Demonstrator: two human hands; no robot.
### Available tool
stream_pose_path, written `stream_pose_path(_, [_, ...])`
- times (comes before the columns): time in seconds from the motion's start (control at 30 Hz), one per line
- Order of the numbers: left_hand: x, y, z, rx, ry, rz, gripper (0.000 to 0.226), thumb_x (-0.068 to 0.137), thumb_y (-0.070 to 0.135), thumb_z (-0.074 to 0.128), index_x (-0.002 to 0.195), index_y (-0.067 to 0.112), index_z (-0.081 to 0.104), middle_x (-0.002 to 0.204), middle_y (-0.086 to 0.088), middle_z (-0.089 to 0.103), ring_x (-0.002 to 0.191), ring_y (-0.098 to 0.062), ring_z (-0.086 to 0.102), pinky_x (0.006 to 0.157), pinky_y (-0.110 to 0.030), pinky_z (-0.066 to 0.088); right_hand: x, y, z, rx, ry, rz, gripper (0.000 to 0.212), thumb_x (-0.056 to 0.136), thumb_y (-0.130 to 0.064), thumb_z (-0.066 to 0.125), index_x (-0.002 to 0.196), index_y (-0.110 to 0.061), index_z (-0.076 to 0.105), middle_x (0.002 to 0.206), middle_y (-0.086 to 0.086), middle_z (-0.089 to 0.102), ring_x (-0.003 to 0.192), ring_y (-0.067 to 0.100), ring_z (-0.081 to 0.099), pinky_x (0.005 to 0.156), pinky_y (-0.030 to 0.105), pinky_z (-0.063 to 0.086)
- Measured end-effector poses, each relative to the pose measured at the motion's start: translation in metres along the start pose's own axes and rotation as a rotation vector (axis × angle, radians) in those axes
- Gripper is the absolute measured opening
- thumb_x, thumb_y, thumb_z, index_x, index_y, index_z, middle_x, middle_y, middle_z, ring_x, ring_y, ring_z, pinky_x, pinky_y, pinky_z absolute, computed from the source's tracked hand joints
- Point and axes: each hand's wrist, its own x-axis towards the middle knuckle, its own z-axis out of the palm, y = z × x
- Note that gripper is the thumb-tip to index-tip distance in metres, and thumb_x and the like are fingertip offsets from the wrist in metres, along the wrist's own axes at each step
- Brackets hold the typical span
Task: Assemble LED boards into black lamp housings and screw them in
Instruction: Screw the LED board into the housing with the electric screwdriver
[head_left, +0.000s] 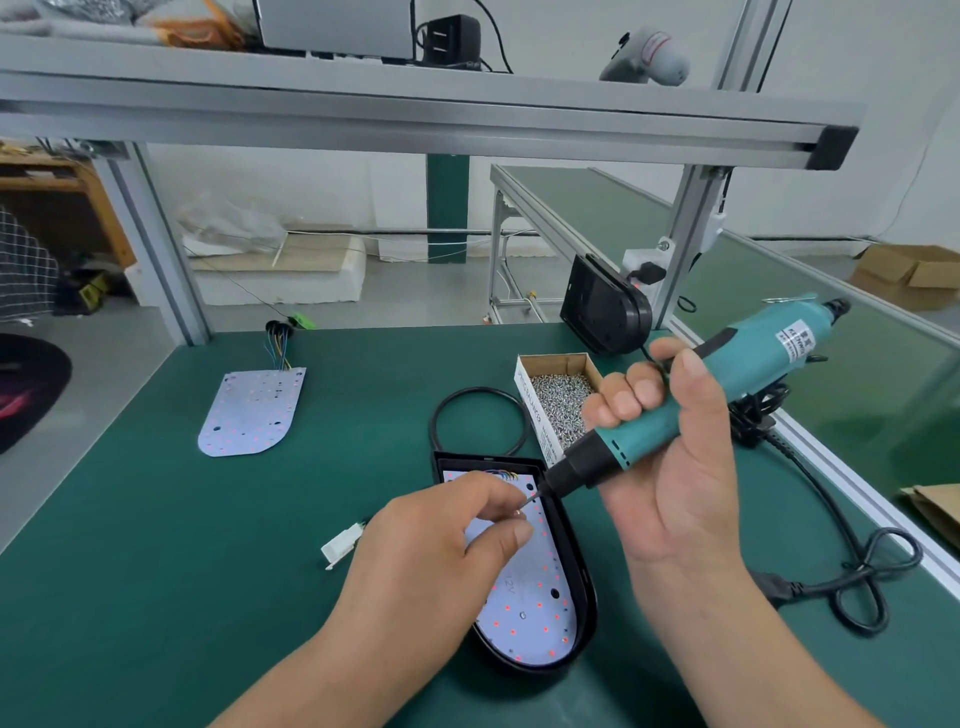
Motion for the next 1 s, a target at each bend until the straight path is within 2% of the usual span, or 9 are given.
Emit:
stream_pose_path(0.1, [0.0005, -0.0020, 0.0013, -0.045, 0.022, 0.019, 0.014, 0.098, 0.035, 0.073, 0.096, 0.049, 0.069, 0.065, 0.035, 0.058, 0.048, -0.002, 0.048, 0.053, -0.007, 0.039, -0.0001, -0.0002, 0.0006, 0.008, 0.006, 0.003, 0.013, 0.103, -0.027, 0.059, 0.101, -0.020, 0.069, 0.076, -0.006, 0.049, 0.067, 0.010, 0.049, 0.068, 0.024, 0.047])
stream_pose_path(0.23, [0.0011, -0.0030, 0.0016, -0.091, 0.017, 0.036, 0.019, 0.098, 0.032, 0.074, 0.099, 0.050, 0.073, 0.061, 0.034, 0.057, 0.046, -0.004, 0.043, 0.048, -0.005, 0.036, -0.0003, -0.0003, 0.0009, 0.015, 0.007, 0.007, 0.014, 0.104, -0.027, 0.057, 0.100, -0.020, 0.069, 0.075, -0.006, 0.049, 0.067, 0.010, 0.049, 0.067, 0.024, 0.047])
stream_pose_path(0.43, [0.0016, -0.0039, -0.0013, -0.098, -0.007, 0.046, 0.023, 0.101, 0.032, 0.070, 0.107, 0.054, 0.075, 0.064, 0.028, 0.059, 0.051, -0.003, 0.048, 0.050, -0.005, 0.038, -0.0005, 0.0002, 0.0003, 0.014, -0.003, 0.009, 0.016, 0.107, -0.026, 0.054, 0.102, -0.020, 0.068, 0.076, -0.006, 0.049, 0.067, 0.010, 0.049, 0.068, 0.024, 0.047])
stream_pose_path(0.53, [0.0014, -0.0041, -0.0030, -0.036, -0.020, 0.049, 0.024, 0.101, 0.034, 0.069, 0.110, 0.057, 0.069, 0.076, 0.030, 0.064, 0.057, -0.001, 0.056, 0.056, -0.009, 0.042, -0.0003, -0.0008, -0.0005, 0.022, -0.007, 0.001, 0.018, 0.108, -0.027, 0.053, 0.102, -0.020, 0.068, 0.076, -0.006, 0.050, 0.068, 0.010, 0.049, 0.068, 0.024, 0.047])
stream_pose_path(0.7, [0.0008, -0.0047, -0.0019, 0.039, -0.033, 0.047, 0.012, 0.100, 0.036, 0.069, 0.105, 0.045, 0.075, 0.076, 0.040, 0.060, 0.070, 0.012, 0.056, 0.064, -0.013, 0.042, -0.0016, -0.0003, 0.0011, 0.011, -0.016, 0.002, 0.018, 0.108, -0.026, 0.052, 0.102, -0.020, 0.068, 0.076, -0.006, 0.050, 0.067, 0.010, 0.049, 0.068, 0.024, 0.046])
stream_pose_path(0.87, [0.0010, -0.0051, -0.0019, 0.029, -0.031, 0.042, 0.011, 0.100, 0.035, 0.070, 0.101, 0.044, 0.076, 0.068, 0.041, 0.056, 0.066, 0.013, 0.055, 0.059, -0.011, 0.042, -0.0033, 0.0003, 0.0042, -0.016, -0.038, 0.001, 0.010, 0.101, -0.026, 0.059, 0.101, -0.020, 0.067, 0.074, -0.006, 0.050, 0.066, 0.011, 0.049, 0.067, 0.025, 0.047])
stream_pose_path(1.0, [0.0010, -0.0054, -0.0026, -0.001, -0.033, 0.031, 0.014, 0.100, 0.034, 0.070, 0.102, 0.047, 0.072, 0.067, 0.036, 0.058, 0.058, 0.004, 0.055, 0.059, -0.009, 0.042, -0.0035, 0.0009, 0.0027, -0.021, -0.035, 0.003, 0.012, 0.105, -0.023, 0.054, 0.103, -0.019, 0.065, 0.074, -0.005, 0.050, 0.065, 0.011, 0.049, 0.066, 0.025, 0.048])
